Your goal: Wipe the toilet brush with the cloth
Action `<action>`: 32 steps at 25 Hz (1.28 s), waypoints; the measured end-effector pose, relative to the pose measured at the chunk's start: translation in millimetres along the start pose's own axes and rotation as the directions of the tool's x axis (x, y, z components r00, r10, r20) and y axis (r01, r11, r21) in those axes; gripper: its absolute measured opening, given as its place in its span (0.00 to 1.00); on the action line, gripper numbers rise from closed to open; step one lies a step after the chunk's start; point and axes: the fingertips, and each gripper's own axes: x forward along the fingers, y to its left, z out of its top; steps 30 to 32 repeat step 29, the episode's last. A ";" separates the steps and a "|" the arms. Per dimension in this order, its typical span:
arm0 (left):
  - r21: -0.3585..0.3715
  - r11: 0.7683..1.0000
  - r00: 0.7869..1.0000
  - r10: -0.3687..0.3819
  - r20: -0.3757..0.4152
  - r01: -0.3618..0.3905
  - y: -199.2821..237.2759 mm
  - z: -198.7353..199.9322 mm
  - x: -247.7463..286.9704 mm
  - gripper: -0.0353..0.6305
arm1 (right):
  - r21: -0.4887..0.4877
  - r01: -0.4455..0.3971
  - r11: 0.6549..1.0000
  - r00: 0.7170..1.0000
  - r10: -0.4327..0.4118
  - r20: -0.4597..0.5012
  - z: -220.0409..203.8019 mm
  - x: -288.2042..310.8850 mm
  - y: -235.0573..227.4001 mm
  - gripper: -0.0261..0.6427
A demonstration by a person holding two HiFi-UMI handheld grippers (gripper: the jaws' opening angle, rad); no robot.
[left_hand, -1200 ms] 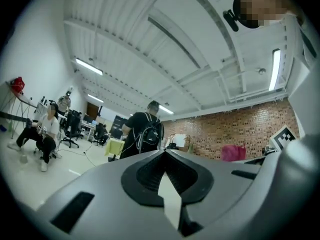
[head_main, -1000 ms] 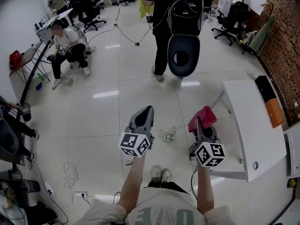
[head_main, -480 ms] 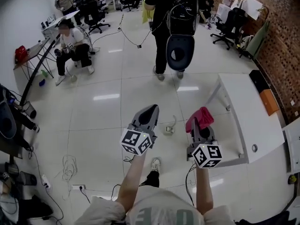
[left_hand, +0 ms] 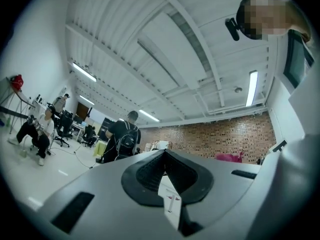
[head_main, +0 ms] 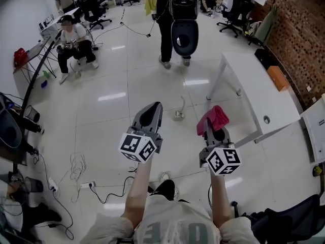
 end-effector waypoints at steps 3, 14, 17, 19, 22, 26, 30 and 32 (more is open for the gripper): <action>-0.014 1.000 1.000 0.009 -0.018 -0.010 -8.7 -2.8 -20.2 0.06 | 0.011 -0.001 1.000 1.000 0.000 0.017 2.4 -25.0 9.0 0.08; -0.006 0.999 0.999 -0.034 -0.025 0.033 -7.0 14.6 -49.9 0.06 | -0.017 0.026 1.000 0.999 -0.025 0.047 3.6 -37.8 51.0 0.08; -0.011 0.999 0.999 -0.032 -0.021 0.032 -5.4 17.0 -54.2 0.06 | -0.011 0.033 0.999 0.999 -0.032 0.043 0.7 -39.9 54.8 0.08; -0.014 0.999 0.999 -0.034 -0.017 0.034 -4.8 18.9 -55.2 0.06 | -0.010 0.037 0.999 0.998 -0.036 0.047 2.4 -40.2 55.1 0.08; -0.022 0.999 1.000 -0.027 -0.016 0.026 0.8 20.1 -60.1 0.06 | -0.016 0.034 0.999 0.998 -0.033 0.046 2.6 -38.5 60.3 0.08; -0.029 0.999 1.000 -0.019 -0.013 0.019 6.5 21.4 -70.8 0.06 | -0.021 0.027 0.999 0.999 -0.026 0.045 -0.2 -39.3 70.5 0.08; -0.030 0.999 1.000 -0.012 -0.012 0.012 8.9 20.8 -79.5 0.06 | -0.024 0.020 0.999 0.999 -0.019 0.042 -4.1 -41.1 77.8 0.08; -0.030 0.999 1.000 -0.012 -0.012 0.012 8.9 20.8 -79.5 0.06 | -0.024 0.020 0.999 0.999 -0.019 0.042 -4.1 -41.1 77.8 0.08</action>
